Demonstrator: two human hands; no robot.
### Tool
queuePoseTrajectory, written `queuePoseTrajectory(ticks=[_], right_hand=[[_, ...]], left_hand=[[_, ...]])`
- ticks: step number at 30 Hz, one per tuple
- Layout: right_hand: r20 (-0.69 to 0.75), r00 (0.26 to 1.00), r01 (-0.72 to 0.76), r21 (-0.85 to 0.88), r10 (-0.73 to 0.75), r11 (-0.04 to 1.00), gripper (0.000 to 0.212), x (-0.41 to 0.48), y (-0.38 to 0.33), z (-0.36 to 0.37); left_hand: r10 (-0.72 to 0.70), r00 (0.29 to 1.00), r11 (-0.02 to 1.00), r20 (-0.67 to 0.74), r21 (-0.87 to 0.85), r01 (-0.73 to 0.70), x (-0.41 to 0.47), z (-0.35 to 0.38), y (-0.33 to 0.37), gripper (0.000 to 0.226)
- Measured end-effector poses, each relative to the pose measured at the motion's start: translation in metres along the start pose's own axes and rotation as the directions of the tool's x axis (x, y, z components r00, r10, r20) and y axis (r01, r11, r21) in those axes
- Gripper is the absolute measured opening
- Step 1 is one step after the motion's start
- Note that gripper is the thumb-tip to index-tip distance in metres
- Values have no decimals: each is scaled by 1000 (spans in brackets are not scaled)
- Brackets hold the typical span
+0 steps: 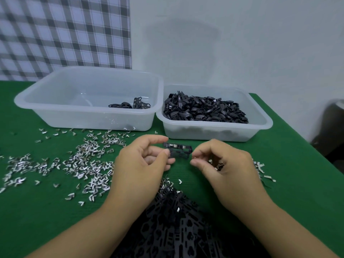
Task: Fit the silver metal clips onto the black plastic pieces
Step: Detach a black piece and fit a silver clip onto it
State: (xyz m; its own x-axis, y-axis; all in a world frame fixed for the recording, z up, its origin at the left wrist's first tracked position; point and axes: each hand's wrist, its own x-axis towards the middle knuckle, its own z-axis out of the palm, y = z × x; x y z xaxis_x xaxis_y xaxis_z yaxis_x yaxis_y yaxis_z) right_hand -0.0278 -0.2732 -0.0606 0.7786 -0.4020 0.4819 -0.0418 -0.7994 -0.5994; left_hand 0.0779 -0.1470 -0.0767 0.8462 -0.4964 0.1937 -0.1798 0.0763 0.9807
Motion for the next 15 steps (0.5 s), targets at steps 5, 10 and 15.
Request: queuePoseTrajectory(ticks=[5,10,15], right_hand=[[-124,992,-14,135,31,991,20,1,1,0],[-185,982,50,98,-32,994,16,1,-1,0],[-235,967,103,6,-98,995,11,0,-2,2]], left_hand=[[11,999,1000,49,8,-11,-3,2,2,27],[28,997,999,73,39,-31,-4,2,2,26],[21,996,999,81,27,-24,-4,2,3,25]])
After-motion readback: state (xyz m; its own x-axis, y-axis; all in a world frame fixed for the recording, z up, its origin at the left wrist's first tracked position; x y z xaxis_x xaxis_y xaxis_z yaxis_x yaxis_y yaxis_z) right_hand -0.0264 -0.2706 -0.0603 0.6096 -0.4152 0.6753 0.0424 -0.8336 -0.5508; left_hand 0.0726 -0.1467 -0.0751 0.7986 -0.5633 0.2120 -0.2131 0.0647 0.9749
